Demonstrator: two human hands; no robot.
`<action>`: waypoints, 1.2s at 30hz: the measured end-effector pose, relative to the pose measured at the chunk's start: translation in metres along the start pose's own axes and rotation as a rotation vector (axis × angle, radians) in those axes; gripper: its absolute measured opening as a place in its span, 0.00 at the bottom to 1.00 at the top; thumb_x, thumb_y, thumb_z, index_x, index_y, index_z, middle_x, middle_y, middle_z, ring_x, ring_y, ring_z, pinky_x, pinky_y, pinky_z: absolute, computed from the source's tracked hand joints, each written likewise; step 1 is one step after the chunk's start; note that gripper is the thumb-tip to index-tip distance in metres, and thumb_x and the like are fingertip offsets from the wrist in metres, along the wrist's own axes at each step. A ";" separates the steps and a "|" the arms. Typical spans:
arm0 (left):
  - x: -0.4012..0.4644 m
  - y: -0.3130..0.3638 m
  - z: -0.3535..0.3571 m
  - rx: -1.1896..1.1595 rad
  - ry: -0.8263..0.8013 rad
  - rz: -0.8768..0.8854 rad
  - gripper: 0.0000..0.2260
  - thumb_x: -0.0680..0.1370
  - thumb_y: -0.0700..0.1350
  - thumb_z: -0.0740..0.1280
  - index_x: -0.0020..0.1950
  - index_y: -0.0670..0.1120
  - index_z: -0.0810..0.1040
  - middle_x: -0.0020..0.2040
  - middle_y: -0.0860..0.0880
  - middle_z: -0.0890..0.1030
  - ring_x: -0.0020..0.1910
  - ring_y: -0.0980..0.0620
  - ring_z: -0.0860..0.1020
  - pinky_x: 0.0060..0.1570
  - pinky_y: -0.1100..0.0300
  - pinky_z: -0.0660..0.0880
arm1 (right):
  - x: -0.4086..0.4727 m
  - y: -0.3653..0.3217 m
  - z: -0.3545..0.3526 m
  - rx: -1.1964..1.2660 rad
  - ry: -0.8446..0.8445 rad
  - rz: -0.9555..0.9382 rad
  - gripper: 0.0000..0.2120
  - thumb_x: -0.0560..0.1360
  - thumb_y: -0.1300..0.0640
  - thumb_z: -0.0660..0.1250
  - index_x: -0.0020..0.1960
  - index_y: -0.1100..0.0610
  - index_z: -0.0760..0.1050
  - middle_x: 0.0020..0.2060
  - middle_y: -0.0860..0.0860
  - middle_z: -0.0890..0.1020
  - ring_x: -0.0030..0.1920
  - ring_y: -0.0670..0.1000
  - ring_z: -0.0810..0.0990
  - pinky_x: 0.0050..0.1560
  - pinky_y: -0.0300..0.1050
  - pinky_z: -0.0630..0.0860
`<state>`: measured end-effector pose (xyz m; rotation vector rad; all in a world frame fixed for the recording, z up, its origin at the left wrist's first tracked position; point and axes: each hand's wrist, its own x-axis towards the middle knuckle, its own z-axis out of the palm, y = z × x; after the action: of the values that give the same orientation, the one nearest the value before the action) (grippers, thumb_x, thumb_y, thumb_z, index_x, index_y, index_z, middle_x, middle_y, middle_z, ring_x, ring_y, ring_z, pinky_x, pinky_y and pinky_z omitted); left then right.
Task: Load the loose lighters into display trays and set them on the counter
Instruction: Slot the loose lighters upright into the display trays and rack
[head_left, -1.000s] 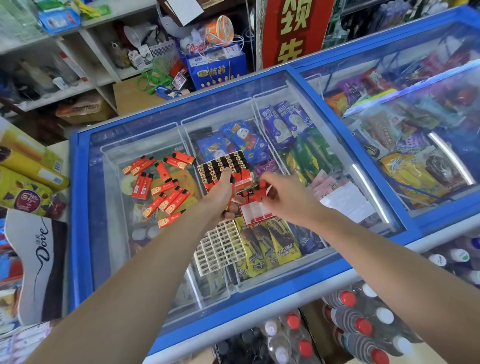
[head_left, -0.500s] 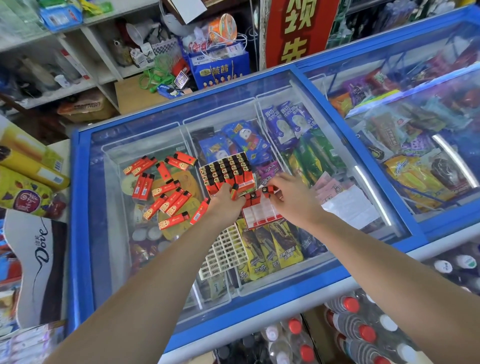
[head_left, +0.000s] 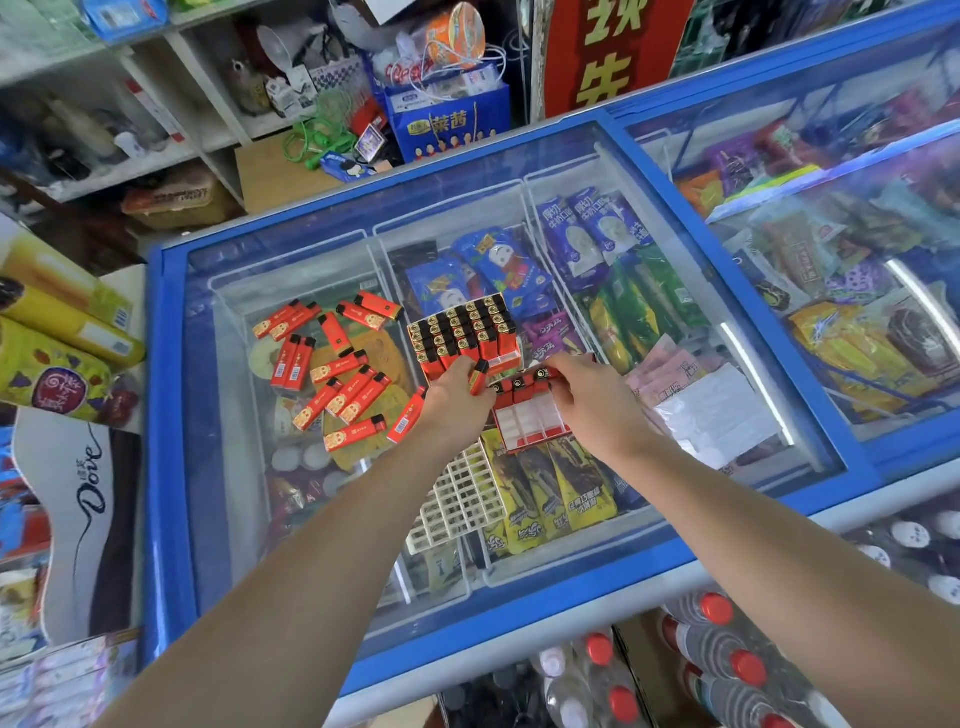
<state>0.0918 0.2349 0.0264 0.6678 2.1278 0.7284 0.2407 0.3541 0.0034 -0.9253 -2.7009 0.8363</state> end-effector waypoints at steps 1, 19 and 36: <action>0.000 0.000 0.000 -0.006 0.000 -0.001 0.17 0.83 0.44 0.61 0.72 0.47 0.68 0.47 0.43 0.79 0.27 0.53 0.69 0.19 0.66 0.63 | 0.001 0.000 0.000 -0.003 -0.003 -0.008 0.12 0.81 0.65 0.60 0.61 0.61 0.77 0.45 0.56 0.83 0.42 0.57 0.82 0.42 0.54 0.78; -0.006 0.000 -0.012 -0.751 -0.121 -0.252 0.17 0.84 0.56 0.62 0.55 0.44 0.83 0.36 0.48 0.77 0.32 0.52 0.73 0.29 0.61 0.73 | -0.011 0.004 0.003 -0.235 -0.023 -0.064 0.08 0.82 0.63 0.59 0.61 0.60 0.67 0.49 0.56 0.78 0.31 0.57 0.79 0.31 0.52 0.77; -0.021 0.026 -0.001 -0.561 -0.148 -0.037 0.08 0.86 0.45 0.60 0.57 0.44 0.78 0.51 0.40 0.85 0.47 0.48 0.83 0.50 0.55 0.82 | -0.005 -0.031 -0.031 0.989 -0.119 0.321 0.11 0.76 0.63 0.65 0.53 0.51 0.82 0.41 0.55 0.86 0.38 0.51 0.84 0.33 0.41 0.78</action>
<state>0.1088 0.2388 0.0554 0.3610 1.6816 1.1543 0.2389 0.3448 0.0460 -1.0266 -1.7739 2.0411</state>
